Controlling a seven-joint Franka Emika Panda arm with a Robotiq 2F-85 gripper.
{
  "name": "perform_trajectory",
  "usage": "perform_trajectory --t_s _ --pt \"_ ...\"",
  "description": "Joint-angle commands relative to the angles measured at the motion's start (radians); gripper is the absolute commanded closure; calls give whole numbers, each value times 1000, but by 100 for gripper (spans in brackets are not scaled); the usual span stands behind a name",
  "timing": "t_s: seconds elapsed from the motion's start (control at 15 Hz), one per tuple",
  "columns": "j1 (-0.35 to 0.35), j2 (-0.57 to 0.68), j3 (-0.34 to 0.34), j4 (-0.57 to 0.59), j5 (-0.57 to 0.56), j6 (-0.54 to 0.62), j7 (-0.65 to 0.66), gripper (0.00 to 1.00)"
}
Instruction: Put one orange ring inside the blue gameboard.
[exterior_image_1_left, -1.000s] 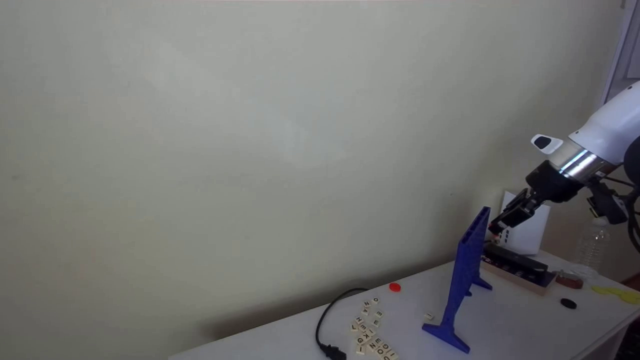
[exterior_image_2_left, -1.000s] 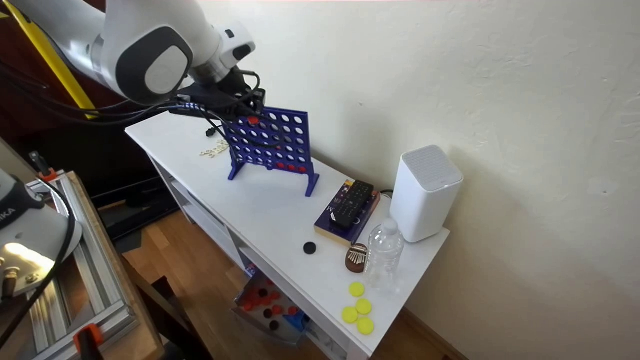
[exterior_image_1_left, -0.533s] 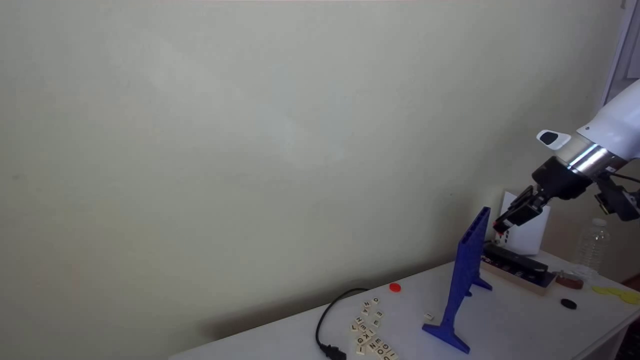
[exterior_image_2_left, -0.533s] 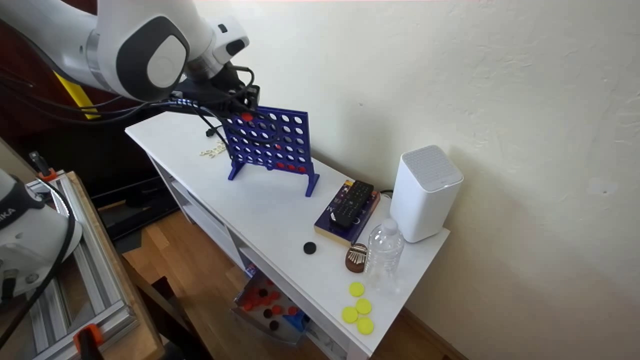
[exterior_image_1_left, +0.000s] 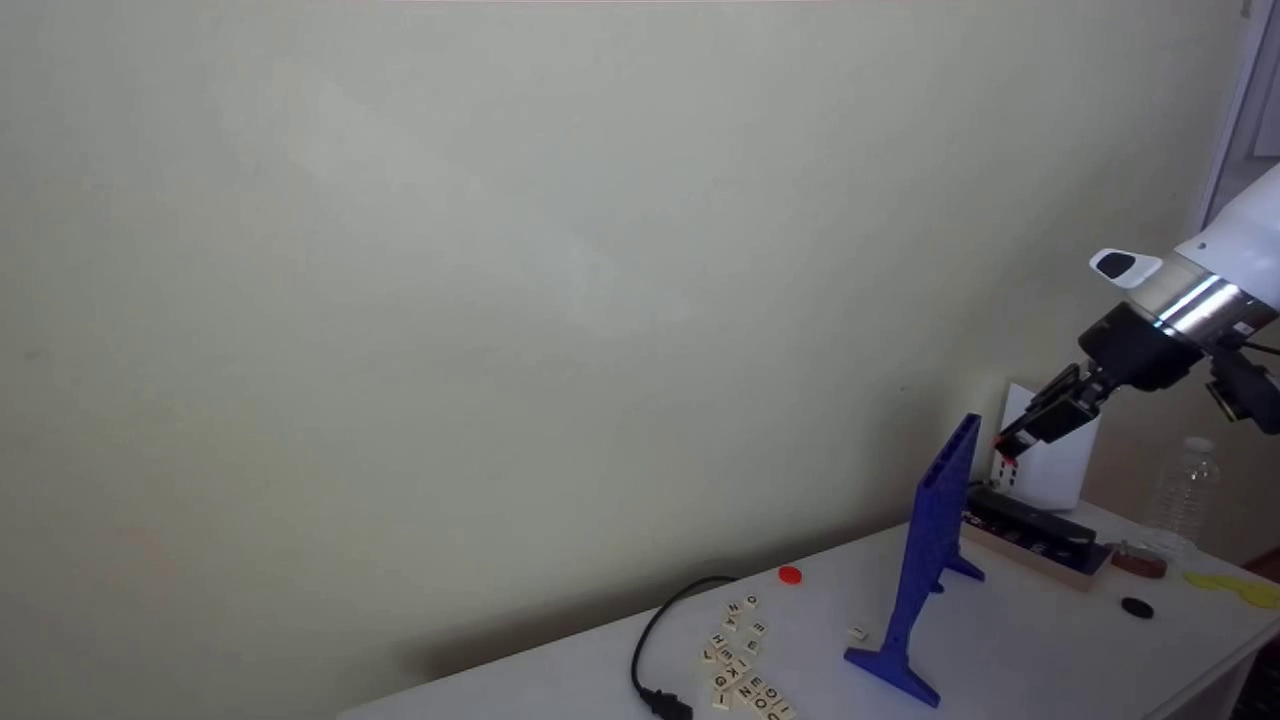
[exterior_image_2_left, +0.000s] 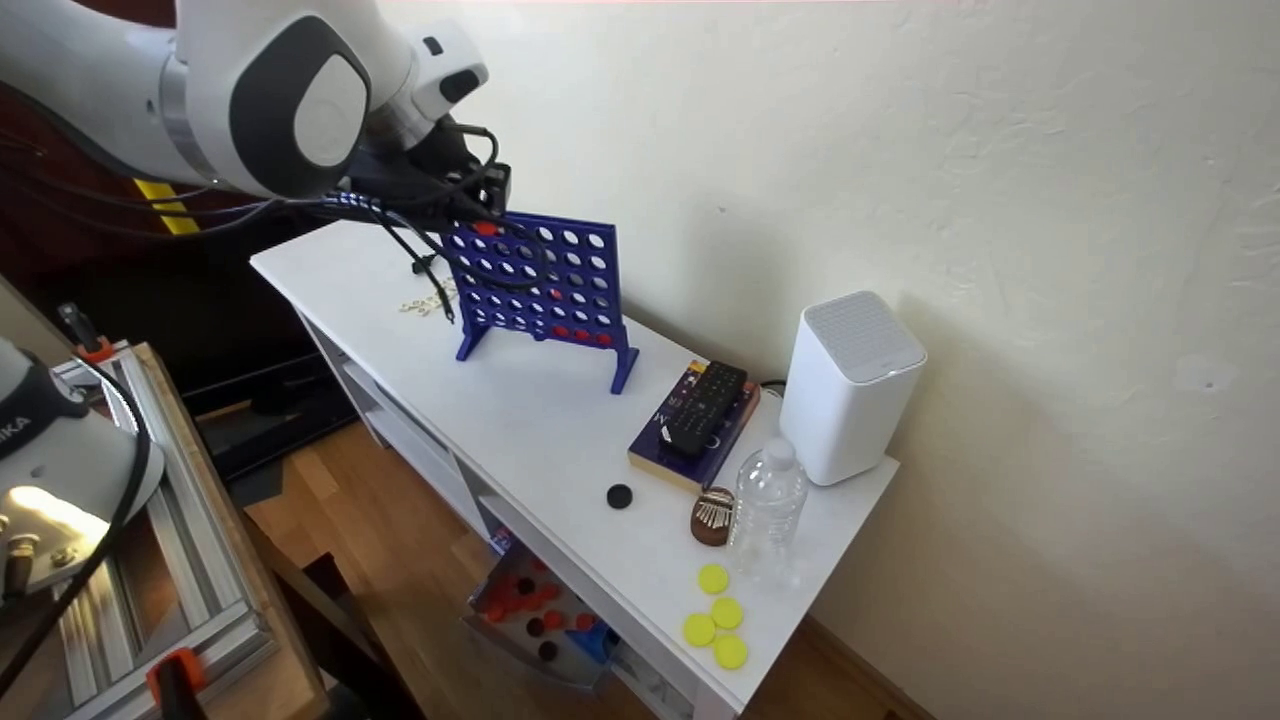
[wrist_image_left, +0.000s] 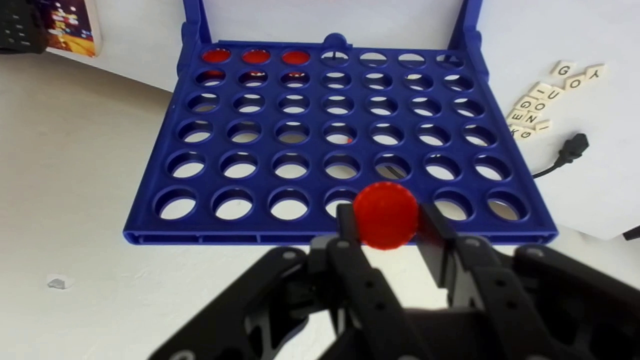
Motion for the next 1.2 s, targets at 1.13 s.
perform_trajectory --t_s 1.13 --pt "-19 137 -6 6 5 -13 12 90"
